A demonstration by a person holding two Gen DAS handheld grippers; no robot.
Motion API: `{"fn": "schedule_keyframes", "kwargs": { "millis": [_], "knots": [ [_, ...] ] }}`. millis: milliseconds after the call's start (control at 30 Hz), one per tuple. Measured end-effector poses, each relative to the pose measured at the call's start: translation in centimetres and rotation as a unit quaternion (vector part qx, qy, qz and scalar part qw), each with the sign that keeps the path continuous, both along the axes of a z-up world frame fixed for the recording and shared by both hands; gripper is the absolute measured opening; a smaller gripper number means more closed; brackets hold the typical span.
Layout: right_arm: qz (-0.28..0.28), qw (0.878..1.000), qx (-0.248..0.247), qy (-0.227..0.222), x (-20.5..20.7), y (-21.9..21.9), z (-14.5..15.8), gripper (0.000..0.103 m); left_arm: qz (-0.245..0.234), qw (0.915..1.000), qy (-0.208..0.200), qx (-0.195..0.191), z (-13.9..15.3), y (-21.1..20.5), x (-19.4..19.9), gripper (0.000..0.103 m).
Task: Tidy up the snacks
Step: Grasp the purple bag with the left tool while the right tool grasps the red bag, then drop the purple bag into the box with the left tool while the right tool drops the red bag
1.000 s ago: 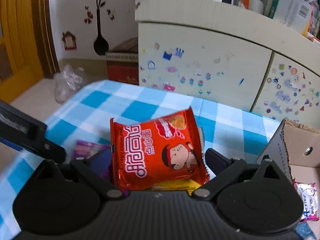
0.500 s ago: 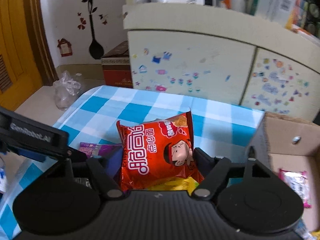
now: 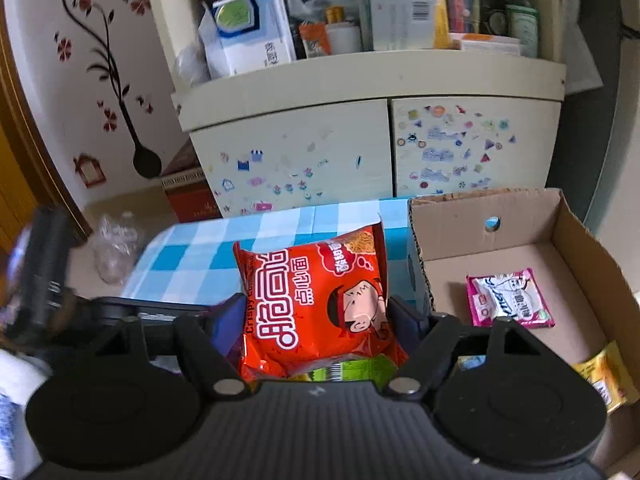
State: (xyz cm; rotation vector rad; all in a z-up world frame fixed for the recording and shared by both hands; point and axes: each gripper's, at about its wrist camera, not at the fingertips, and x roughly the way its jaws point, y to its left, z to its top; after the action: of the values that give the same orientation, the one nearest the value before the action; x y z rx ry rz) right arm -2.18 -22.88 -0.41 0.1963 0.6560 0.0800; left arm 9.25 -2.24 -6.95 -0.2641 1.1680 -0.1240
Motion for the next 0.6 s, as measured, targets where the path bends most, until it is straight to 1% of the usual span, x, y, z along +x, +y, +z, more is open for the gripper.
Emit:
{"fn": "schedule_keyframes", "kwargs": {
  "millis": [33, 100, 167, 267, 333, 367, 600],
  "knots": [
    [0.001, 1.000, 0.001, -0.001, 0.0, 0.0, 0.0, 0.076, 0.000, 1.0000, -0.002, 0.001, -0.2, -0.2, 0.1, 0.099],
    [-0.003, 1.000, 0.006, 0.001, 0.3, 0.0, -0.1, 0.076, -0.001, 0.9999, -0.010, 0.010, -0.4, -0.6, 0.2, 0.103],
    [-0.007, 1.000, 0.022, 0.008, 0.4, -0.2, -0.3, 0.076, -0.008, 0.9995, -0.016, 0.025, -0.6, -1.2, 0.3, 0.103],
    [-0.012, 0.999, 0.049, 0.021, 0.5, -0.4, -0.7, 0.076, -0.032, 0.9970, -0.023, 0.067, -0.8, -2.5, -0.1, 0.103],
    [-0.015, 0.998, 0.058, 0.027, 0.6, -0.5, -0.9, 0.076, -0.050, 0.9934, -0.025, 0.100, -1.0, -3.3, -0.5, 0.103],
    [-0.017, 0.998, 0.059, 0.029, 0.5, -0.5, -0.9, 0.076, -0.050, 0.9919, -0.023, 0.115, -1.2, -3.4, -0.6, 0.103],
    [-0.021, 0.997, 0.070, 0.025, 0.3, -0.6, -0.7, 0.077, -0.045, 0.9912, -0.022, 0.122, -1.1, -3.2, -1.0, 0.103]
  ]
}}
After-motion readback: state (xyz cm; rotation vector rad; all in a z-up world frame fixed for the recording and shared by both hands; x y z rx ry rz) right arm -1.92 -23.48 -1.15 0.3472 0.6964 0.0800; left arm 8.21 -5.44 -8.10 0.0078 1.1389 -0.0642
